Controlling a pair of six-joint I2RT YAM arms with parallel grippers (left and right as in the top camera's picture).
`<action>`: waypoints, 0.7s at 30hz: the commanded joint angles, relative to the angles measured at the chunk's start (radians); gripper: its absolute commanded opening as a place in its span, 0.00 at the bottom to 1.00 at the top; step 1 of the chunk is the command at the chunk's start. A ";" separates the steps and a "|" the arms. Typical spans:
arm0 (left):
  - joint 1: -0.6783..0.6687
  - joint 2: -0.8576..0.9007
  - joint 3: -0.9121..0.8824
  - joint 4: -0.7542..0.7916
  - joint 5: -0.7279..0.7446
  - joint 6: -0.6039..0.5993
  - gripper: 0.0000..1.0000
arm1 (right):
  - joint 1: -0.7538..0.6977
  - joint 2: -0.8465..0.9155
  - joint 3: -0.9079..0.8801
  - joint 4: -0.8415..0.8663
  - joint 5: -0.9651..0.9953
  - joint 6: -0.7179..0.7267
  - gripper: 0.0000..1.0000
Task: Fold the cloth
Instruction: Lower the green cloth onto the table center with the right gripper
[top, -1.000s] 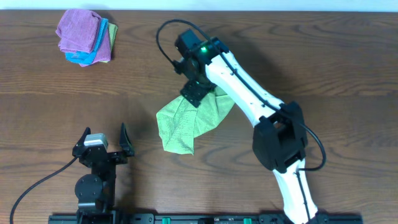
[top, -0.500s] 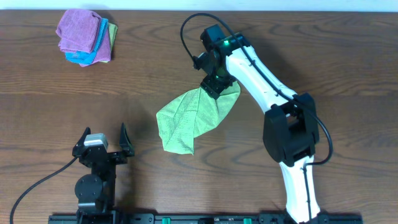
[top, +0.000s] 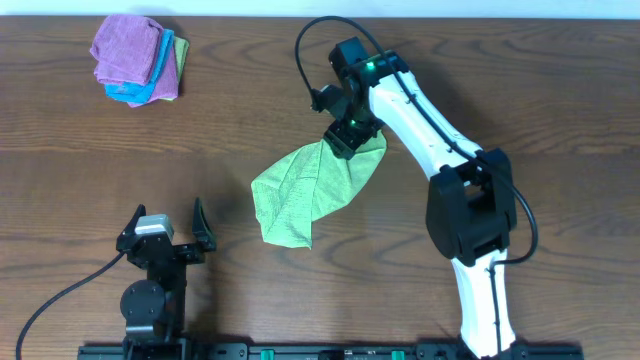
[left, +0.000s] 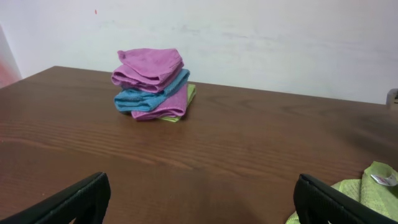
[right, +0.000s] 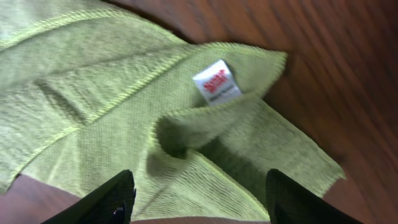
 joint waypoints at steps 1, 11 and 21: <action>-0.004 -0.006 -0.020 -0.046 -0.021 -0.003 0.96 | 0.013 0.007 -0.006 -0.001 -0.045 -0.043 0.66; -0.004 -0.006 -0.020 -0.046 -0.021 -0.003 0.95 | 0.014 0.007 -0.081 0.008 -0.107 -0.153 0.67; -0.004 -0.006 -0.020 -0.046 -0.021 -0.003 0.95 | 0.043 0.007 -0.097 0.048 -0.106 -0.229 0.54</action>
